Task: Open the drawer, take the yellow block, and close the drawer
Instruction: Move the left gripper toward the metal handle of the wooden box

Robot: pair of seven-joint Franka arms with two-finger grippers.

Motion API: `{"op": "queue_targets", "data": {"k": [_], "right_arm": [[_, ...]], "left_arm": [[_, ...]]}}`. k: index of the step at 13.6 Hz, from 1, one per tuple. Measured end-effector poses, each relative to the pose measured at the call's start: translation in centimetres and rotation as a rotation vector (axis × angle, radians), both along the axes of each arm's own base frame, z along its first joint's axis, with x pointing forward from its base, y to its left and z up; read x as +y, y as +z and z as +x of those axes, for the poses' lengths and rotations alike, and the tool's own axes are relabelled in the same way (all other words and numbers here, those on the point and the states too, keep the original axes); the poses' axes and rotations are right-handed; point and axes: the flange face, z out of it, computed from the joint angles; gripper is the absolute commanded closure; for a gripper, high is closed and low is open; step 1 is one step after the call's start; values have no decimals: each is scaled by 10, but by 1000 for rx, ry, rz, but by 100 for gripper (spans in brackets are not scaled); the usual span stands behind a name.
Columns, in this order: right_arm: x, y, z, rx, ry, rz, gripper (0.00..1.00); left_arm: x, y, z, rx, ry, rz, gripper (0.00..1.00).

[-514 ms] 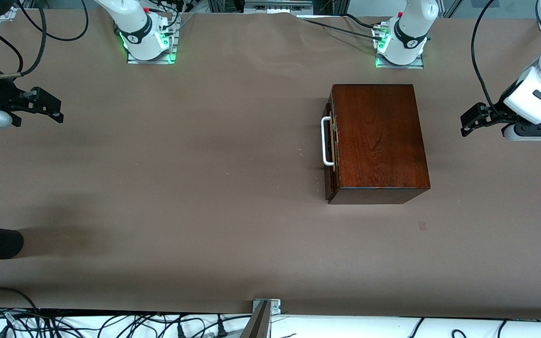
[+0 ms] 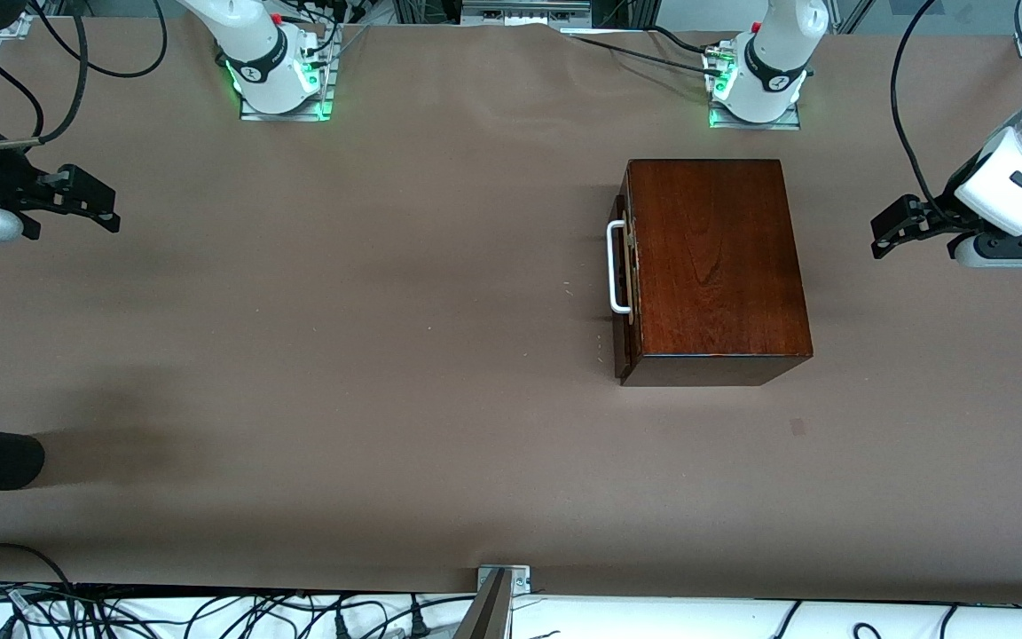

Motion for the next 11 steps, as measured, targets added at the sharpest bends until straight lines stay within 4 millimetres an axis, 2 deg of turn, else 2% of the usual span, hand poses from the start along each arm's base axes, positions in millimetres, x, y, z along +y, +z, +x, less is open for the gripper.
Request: {"op": "queue_targets", "data": {"k": [2,5,8,10,11], "right_arm": [[0,0,0,0,0,0,0],[0,0,0,0,0,0,0],[0,0,0,0,0,0,0],[0,0,0,0,0,0,0],[0,0,0,0,-1,0,0]], "left_arm": [[-2,-5,-7,62,0,0,0],[-18,-6,-14,127,-28,5,0],[-30,-7,-8,150,-61,5,0],[-55,-9,-6,152,-106,1,0],[-80,-10,-8,152,-147,1,0]]}}
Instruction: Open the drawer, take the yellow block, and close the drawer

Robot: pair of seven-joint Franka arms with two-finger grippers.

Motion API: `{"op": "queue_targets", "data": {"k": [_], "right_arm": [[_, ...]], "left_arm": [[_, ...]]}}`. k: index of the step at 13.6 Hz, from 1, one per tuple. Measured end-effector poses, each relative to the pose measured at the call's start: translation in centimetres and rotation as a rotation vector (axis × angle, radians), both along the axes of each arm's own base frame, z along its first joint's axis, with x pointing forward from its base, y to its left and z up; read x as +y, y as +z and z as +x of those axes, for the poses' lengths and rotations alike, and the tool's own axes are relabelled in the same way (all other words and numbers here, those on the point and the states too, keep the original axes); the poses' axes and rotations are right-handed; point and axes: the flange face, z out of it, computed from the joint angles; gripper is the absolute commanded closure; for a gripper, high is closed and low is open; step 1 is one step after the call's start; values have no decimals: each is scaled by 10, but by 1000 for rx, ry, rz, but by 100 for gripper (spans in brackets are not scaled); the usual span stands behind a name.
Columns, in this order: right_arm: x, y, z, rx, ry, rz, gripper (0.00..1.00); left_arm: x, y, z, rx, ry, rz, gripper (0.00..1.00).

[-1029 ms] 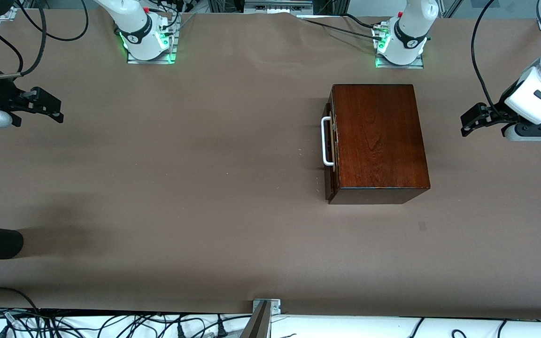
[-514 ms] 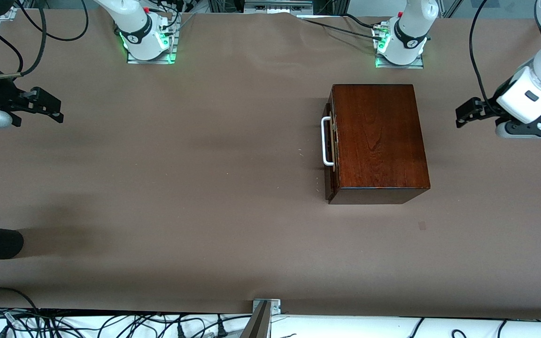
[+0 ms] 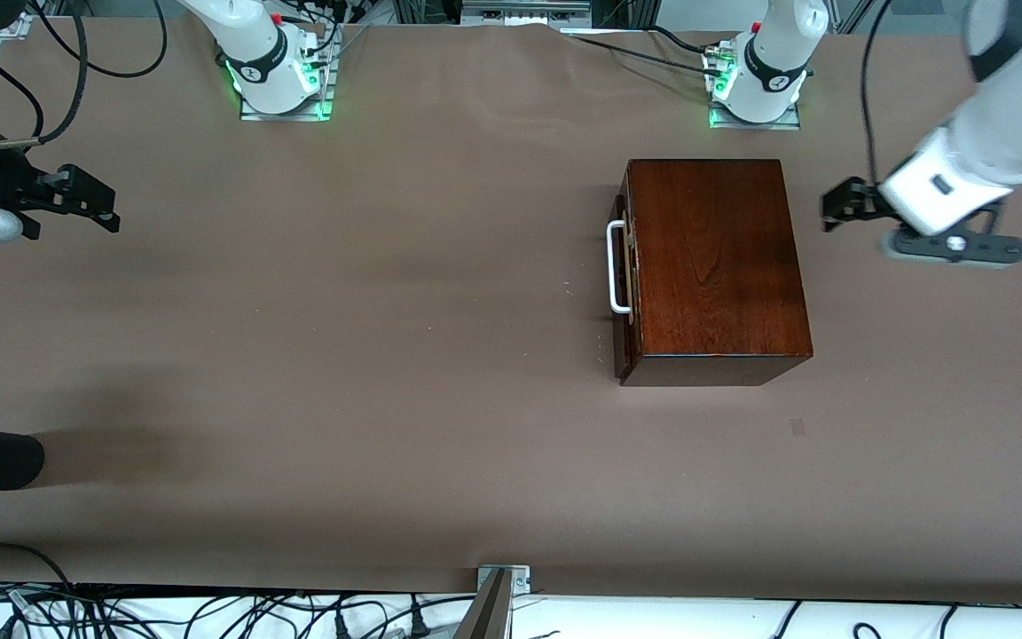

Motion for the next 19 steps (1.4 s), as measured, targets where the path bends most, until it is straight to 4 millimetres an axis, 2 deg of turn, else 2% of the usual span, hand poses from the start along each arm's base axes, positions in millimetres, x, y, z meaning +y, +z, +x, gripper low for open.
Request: {"op": "queue_targets", "data": {"k": [2,6,9,12,14,17,19], "right_arm": [[0,0,0,0,0,0,0],[0,0,0,0,-1,0,0],[-1,0,0,0,-1,0,0],[-1,0,0,0,-1,0,0],[-1,0,0,0,-1,0,0],[-1,0,0,0,-1,0,0],[-1,0,0,0,-1,0,0]], "left_arm": [[-62,-7,-7,-16,-49,1,0],[-176,-39,-15,-54,-14,-5,0],[-235,-77,-20,-30,21,12,0],[-278,-124,-34,-8,41,83,0],[-298,-156,-46,22,55,124,0],[-311,-213,-62,-2,48,220,0],[-317,-240,-75,-33,48,263,0]]}}
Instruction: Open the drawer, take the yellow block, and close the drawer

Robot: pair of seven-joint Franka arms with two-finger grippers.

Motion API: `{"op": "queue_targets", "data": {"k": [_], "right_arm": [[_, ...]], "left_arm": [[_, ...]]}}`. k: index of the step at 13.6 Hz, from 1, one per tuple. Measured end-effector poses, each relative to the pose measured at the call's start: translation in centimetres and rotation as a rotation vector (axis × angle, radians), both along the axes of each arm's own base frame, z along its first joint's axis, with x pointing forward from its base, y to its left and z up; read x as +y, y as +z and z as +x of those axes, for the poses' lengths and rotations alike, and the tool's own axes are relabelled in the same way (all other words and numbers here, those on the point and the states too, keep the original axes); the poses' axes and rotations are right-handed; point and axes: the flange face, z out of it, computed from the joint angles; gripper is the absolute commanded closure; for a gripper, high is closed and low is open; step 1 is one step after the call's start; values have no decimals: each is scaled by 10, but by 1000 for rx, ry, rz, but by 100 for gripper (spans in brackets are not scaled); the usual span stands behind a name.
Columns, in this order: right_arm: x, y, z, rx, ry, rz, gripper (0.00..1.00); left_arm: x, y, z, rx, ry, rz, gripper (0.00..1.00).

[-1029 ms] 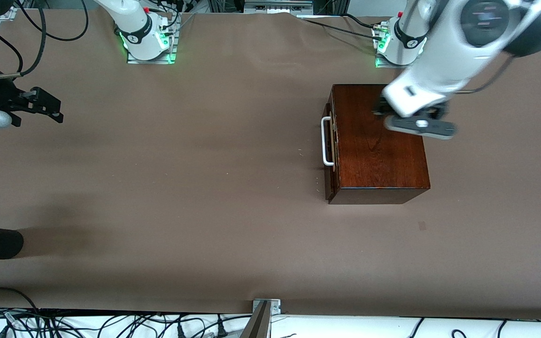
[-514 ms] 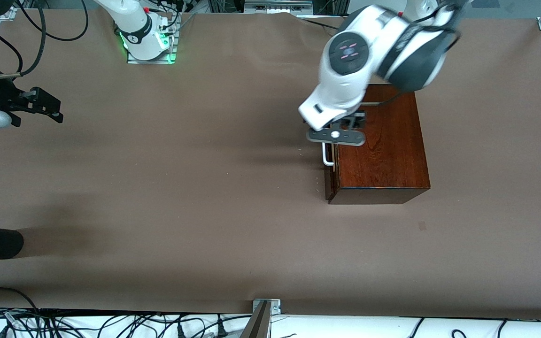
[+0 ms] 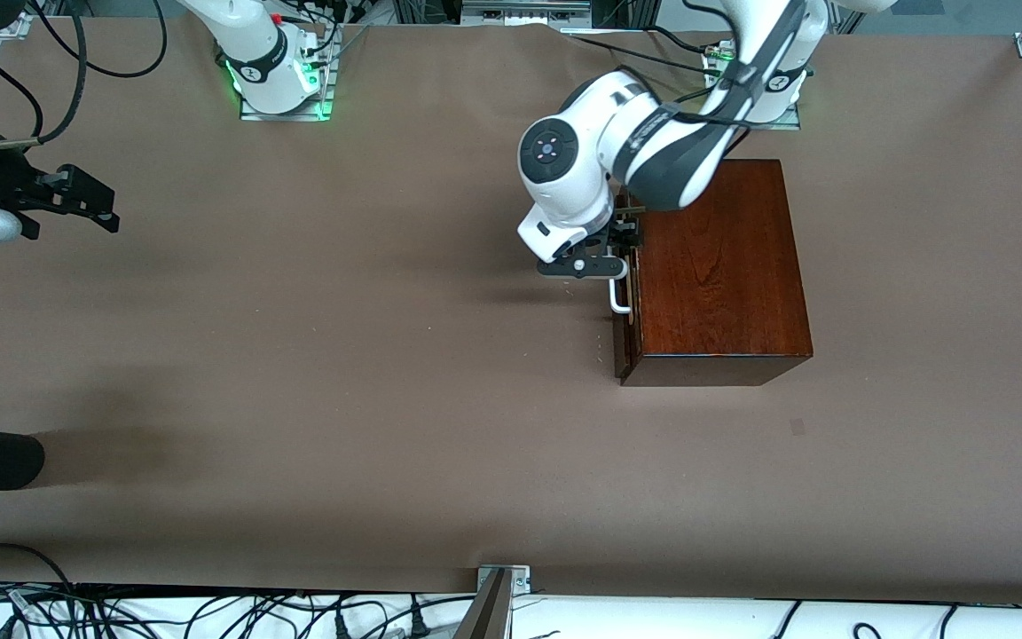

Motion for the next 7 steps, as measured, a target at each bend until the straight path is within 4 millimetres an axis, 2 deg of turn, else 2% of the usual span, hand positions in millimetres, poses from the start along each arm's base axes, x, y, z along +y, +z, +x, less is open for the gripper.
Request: {"op": "queue_targets", "data": {"k": [3,7], "right_arm": [[0,0,0,0,0,0,0],[0,0,0,0,0,0,0]], "left_arm": [[0,-17,-2,-17,-15,24,0],[-4,-26,1,-35,-8,2,0]]}}
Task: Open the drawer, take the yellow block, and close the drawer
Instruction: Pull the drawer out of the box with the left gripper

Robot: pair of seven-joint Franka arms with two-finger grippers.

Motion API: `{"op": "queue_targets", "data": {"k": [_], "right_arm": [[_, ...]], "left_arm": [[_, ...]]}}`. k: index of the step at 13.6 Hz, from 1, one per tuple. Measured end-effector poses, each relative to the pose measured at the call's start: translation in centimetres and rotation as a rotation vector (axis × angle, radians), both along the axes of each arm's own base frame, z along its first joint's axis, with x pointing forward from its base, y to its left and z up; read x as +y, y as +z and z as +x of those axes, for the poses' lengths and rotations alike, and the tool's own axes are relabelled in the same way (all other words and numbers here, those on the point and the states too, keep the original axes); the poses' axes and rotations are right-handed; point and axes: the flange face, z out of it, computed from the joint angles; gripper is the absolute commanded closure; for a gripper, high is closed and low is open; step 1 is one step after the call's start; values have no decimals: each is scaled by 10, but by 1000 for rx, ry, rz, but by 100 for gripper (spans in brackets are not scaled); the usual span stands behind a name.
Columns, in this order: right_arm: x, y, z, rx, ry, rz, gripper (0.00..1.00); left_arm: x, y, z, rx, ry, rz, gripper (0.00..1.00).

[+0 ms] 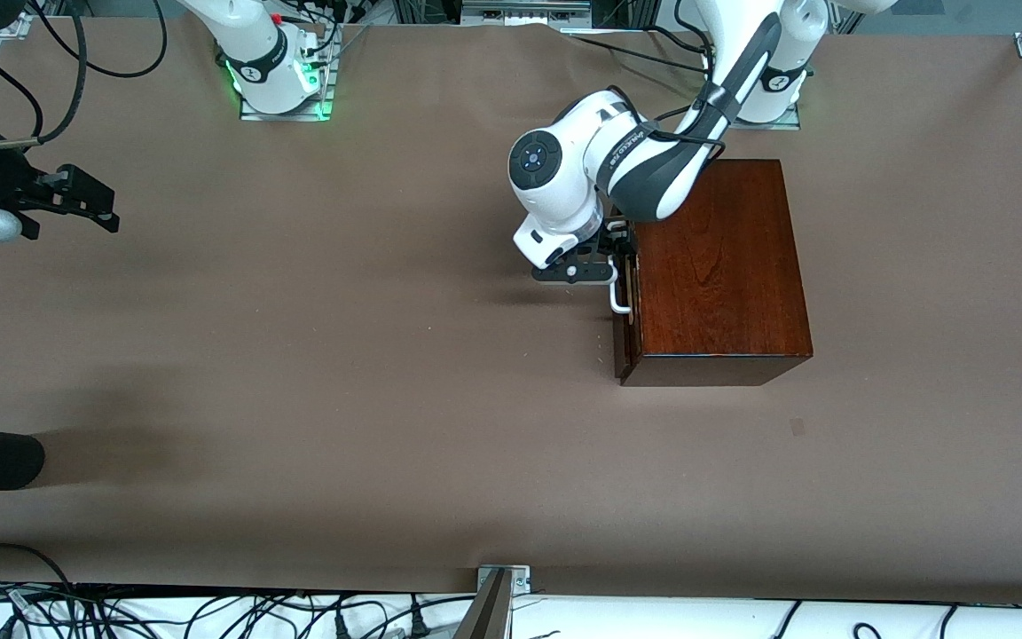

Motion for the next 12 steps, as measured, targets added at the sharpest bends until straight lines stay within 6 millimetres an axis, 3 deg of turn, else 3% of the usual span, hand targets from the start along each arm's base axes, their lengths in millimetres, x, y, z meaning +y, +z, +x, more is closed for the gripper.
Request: {"op": "queue_targets", "data": {"k": [5,12], "right_arm": [[0,0,0,0,0,0,0],[0,0,0,0,0,0,0]], "left_arm": [[-2,-25,3,3,-3,-14,0],[-31,-26,-15,-56,-8,-41,0]]}}
